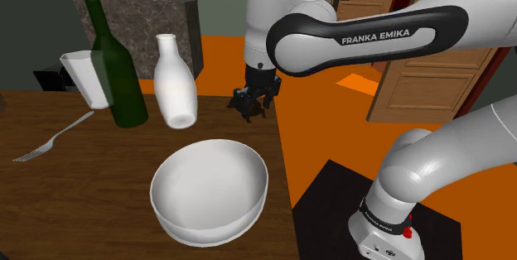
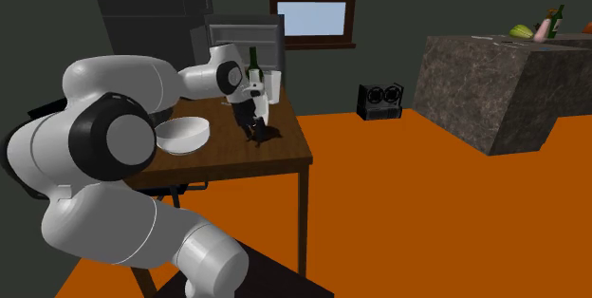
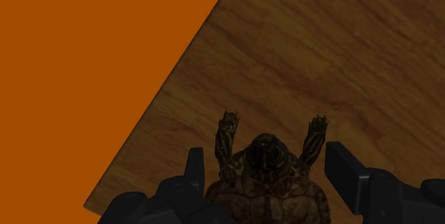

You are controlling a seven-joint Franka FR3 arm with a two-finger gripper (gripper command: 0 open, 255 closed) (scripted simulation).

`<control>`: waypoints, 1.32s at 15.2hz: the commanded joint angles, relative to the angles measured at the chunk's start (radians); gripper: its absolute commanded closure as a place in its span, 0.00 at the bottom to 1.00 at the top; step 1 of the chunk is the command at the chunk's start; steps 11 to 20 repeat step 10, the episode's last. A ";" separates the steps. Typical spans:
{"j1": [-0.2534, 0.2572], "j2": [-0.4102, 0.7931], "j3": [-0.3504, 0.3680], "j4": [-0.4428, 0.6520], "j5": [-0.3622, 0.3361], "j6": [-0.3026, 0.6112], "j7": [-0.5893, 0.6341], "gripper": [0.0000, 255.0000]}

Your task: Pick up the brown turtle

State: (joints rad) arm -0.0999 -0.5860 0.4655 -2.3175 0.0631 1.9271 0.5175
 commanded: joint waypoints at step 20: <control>-0.010 0.011 -0.016 0.131 -0.011 -0.120 -0.013 1.00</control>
